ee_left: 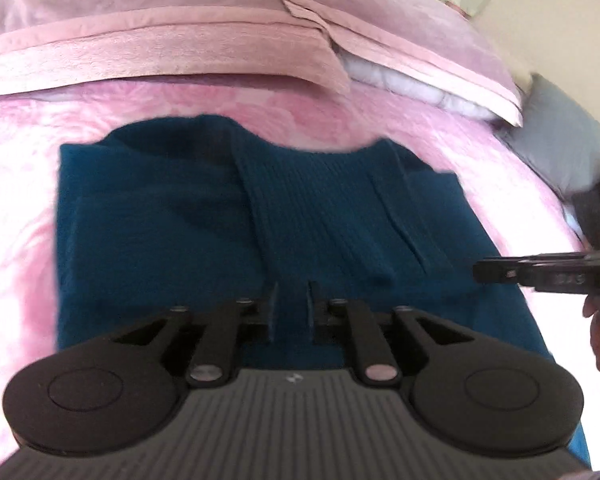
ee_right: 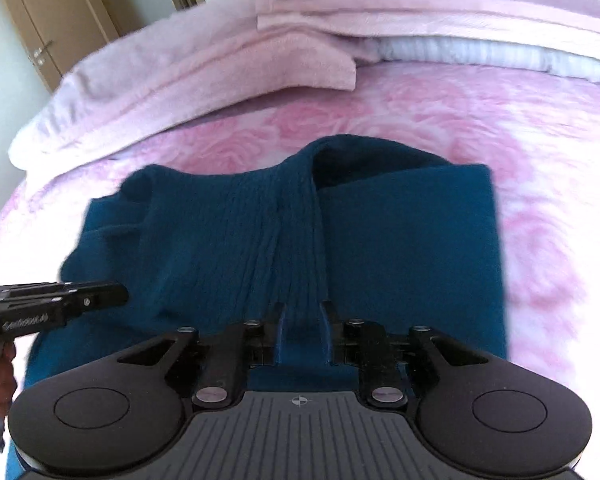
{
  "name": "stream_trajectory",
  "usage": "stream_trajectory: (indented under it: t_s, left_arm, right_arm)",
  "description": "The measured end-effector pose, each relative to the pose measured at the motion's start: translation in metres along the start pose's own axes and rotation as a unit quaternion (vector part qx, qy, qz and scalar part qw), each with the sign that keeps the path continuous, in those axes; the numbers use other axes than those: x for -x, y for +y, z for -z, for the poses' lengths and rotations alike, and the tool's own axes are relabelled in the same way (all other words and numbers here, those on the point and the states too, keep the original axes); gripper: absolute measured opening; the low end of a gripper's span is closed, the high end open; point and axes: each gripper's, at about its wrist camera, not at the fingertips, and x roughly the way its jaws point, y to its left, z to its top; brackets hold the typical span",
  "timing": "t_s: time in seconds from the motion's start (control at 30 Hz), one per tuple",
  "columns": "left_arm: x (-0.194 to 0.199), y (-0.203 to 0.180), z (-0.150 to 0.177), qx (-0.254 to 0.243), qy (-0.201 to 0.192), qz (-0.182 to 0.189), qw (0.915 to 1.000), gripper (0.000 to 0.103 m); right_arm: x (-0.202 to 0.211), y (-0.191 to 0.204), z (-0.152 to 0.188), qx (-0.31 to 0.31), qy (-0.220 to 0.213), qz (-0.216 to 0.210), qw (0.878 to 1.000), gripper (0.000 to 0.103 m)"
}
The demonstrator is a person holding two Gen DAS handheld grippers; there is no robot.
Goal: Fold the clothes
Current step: 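Release the sweater and pull both grippers back from the bed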
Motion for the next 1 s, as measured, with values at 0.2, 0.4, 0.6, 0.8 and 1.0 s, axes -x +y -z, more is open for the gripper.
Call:
stream_trajectory:
  t_s: [0.2,0.4,0.6,0.8,1.0]
  left_arm:
    - [0.058,0.004,0.094,-0.025,0.05,-0.039,0.9977,0.012]
    - [0.103,0.007,0.132,-0.009,0.026,-0.062,0.9977,0.012]
    - [0.091,-0.007,0.141,-0.028,-0.031,-0.098,0.9943,0.012]
    - [0.119,-0.025,0.196,-0.067,-0.073,-0.124,0.9874,0.013]
    - [0.182,-0.046,0.268,-0.038,-0.068,-0.151,0.9854,0.013]
  right_arm:
    - [0.071,0.001,0.108,-0.005,0.04,0.07,0.997,0.021]
    - [0.104,0.014,0.14,0.004,0.003,0.091,0.996,0.021]
    - [0.075,0.013,0.139,0.078,-0.019,0.114,0.99,0.021]
    - [0.12,0.019,0.215,0.092,-0.051,0.147,0.983,0.021]
    - [0.184,0.036,0.304,0.02,-0.082,0.179,0.98,0.021]
